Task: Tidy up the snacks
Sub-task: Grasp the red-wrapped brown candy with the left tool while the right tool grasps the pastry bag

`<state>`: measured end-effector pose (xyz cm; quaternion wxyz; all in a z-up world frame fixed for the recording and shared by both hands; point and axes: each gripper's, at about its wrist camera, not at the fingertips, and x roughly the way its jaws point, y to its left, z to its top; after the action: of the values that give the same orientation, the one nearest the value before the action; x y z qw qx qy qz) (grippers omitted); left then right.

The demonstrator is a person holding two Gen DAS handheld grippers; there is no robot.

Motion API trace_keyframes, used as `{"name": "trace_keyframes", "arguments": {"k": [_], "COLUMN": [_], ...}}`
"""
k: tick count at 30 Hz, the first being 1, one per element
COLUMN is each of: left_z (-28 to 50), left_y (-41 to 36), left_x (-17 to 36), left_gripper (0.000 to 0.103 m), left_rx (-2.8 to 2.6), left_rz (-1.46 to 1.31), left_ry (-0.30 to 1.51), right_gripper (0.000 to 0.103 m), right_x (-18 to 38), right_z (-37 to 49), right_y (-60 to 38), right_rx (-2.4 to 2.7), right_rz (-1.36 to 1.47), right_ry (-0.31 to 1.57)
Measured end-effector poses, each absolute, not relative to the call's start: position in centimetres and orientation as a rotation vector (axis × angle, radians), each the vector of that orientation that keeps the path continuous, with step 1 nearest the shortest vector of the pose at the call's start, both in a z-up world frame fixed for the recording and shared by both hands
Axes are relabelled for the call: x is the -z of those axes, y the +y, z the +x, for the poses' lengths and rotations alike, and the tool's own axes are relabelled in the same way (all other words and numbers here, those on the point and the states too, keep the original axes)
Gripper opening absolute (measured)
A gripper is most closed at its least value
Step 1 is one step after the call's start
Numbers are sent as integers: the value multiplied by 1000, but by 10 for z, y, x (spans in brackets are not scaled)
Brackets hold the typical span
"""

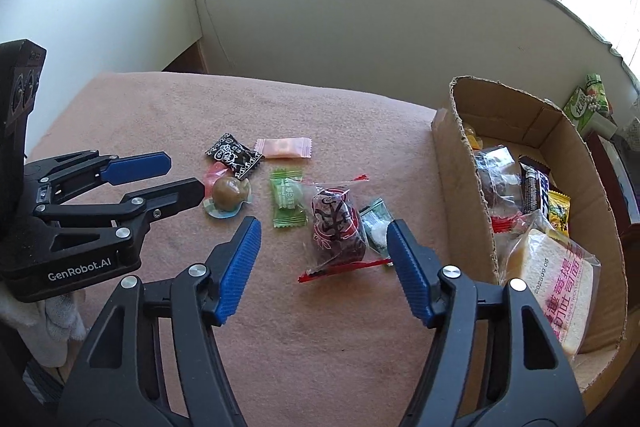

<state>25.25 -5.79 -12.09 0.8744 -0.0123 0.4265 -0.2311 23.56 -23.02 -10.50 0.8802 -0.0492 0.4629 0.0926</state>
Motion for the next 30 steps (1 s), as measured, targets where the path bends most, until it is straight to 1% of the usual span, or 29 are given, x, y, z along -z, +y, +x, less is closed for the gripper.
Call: {"name": "trace_keyframes", "arguments": {"k": [1,2,6,8,14,15,17,18,20,21,24,25,26,30], "left_z": [253,254,259,263,272,273,272,271,270,271,270,270,269,262], "left_y": [-59,-61,-66,-68,-72,-73,-75,-77,-81,-81,-81,-81,-80,-75], "left_x": [121,122,125,128,132,132,132,132,132,132,132,132,132,131], "left_gripper": [47,47,47,45,45,43,37,34,32,32,30,30,29,29], "left_rx": [487,490,492,498,499,503,516,521,523,523,525,524,524,515], "left_rz": [-22,-18,0,0,-6,-8,-2,3,20,24,21,22,23,23], "left_ry": [892,894,906,917,930,931,929,928,922,919,916,915,913,907], "right_gripper": [62,61,60,60,60,60,55,51,49,46,45,41,34,34], "right_x": [107,110,118,122,128,130,133,135,137,138,137,137,137,135], "right_z": [238,240,245,247,254,255,256,259,259,259,260,260,260,258], "right_y": [-230,-229,-225,-224,-225,-225,-226,-225,-223,-222,-221,-221,-221,-222], "right_rx": [-188,-187,-180,-176,-170,-170,-180,-184,-184,-186,-191,-190,-193,-197], "right_rz": [-114,-122,-156,-164,-164,-162,-159,-161,-173,-175,-169,-170,-168,-160], "right_ry": [971,979,998,1004,1019,1022,1034,1040,1037,1037,1035,1033,1032,1025]}}
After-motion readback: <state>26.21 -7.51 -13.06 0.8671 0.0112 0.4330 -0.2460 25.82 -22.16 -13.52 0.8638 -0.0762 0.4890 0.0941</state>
